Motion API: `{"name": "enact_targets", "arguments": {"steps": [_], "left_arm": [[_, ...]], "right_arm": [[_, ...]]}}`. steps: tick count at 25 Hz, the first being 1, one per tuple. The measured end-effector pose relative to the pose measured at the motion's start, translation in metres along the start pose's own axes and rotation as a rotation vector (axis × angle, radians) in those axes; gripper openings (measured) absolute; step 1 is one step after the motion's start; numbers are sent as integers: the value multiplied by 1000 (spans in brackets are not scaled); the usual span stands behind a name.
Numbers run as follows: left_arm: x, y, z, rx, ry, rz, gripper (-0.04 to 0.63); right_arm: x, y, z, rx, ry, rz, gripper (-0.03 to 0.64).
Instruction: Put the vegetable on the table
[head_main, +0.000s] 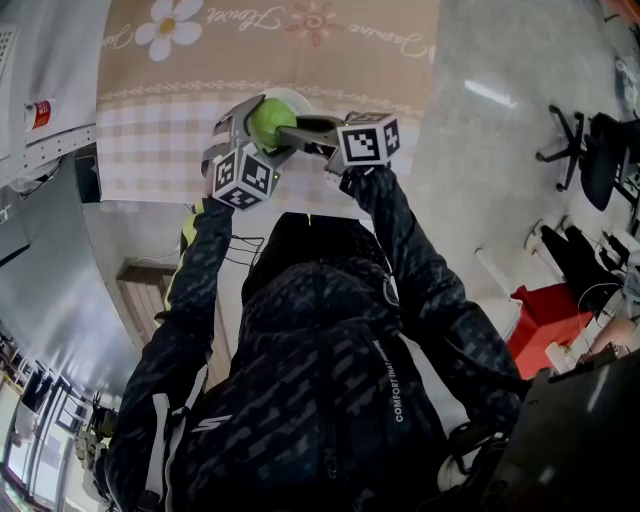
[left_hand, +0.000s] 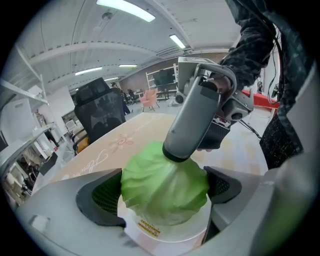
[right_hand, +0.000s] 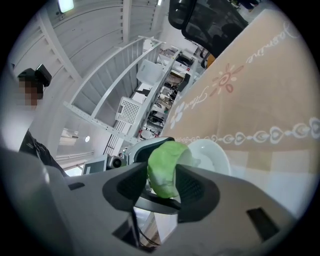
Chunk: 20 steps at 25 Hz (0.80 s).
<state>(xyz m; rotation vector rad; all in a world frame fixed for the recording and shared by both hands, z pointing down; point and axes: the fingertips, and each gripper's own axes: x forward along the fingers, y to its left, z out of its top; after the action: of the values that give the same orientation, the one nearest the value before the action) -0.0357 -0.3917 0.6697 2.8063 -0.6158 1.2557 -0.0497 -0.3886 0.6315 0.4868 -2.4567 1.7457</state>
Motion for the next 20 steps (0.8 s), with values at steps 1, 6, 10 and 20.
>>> {"name": "enact_targets", "arguments": {"steps": [1,6,10,20], "left_arm": [[0,0,1,8,1,0,496],[1,0,1,29,4,-3,495],[-2,-1,6,63,-9,8,492],[-8,-4,2,57,-20,18,455]], "right_arm": [[-1,-1,-1,6,2,2,169],[-2,-3,1,16,-8,13,167],[-5,-5,-2,31,-5,25,169],[-12,-10,-6,74,9,55,172]]}}
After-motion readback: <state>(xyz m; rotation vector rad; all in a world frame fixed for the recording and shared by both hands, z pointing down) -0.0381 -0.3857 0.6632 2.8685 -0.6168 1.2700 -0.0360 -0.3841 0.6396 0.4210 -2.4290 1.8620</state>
